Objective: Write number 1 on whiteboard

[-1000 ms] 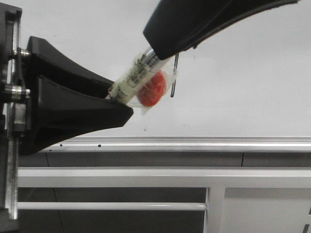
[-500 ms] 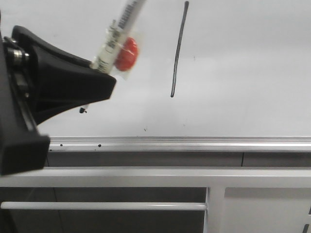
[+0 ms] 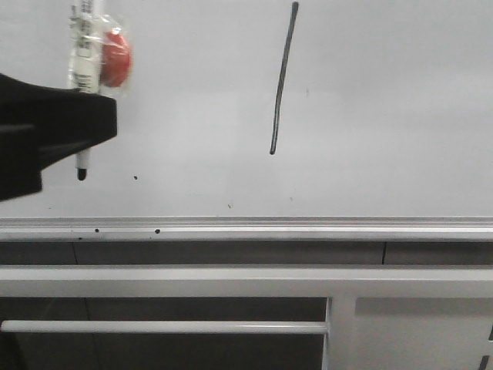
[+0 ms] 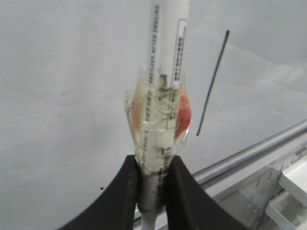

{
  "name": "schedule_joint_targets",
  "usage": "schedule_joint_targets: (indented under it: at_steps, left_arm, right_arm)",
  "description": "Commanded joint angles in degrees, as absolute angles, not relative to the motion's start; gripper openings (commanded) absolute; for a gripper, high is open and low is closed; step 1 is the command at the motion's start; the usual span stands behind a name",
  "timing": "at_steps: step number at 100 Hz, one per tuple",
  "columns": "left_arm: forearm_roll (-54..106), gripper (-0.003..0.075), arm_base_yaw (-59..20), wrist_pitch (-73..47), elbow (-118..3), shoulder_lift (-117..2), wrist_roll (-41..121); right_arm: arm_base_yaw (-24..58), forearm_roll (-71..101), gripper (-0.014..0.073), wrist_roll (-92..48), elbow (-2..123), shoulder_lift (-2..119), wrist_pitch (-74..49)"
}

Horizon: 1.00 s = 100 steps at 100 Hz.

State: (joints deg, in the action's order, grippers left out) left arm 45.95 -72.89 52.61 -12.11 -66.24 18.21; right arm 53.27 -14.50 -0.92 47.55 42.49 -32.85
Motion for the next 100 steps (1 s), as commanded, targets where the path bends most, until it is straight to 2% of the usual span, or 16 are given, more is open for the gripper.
schedule_joint_targets:
  at_steps: [1,19,44,78,100]
  left_arm:
    - [51.4,-0.002,-75.4,60.2,-13.0,-65.5,19.8]
    - [58.3,-0.002,-77.5,61.1,-13.0,-65.5,24.3]
    - [60.9,-0.002,-77.5,63.5,-13.0,-69.6,22.9]
    - [56.6,-0.002,-77.5,75.6,-13.0,-83.3,8.1]
    - [55.0,-0.002,-77.5,79.3,-13.3,-86.7,5.3]
  right_arm:
    - [53.2,-17.4,-0.006,-0.8,48.2,40.4,-29.0]
    - [53.2,-19.2,-0.0059,3.2,43.7,36.1,-25.6]
    - [53.2,-33.9,-0.0058,18.1,37.8,32.1,-26.0]
    - [53.2,-37.4,-0.0059,18.8,37.0,32.0,-26.6]
    - [53.2,-38.5,-0.0059,18.8,37.0,32.0,-26.7]
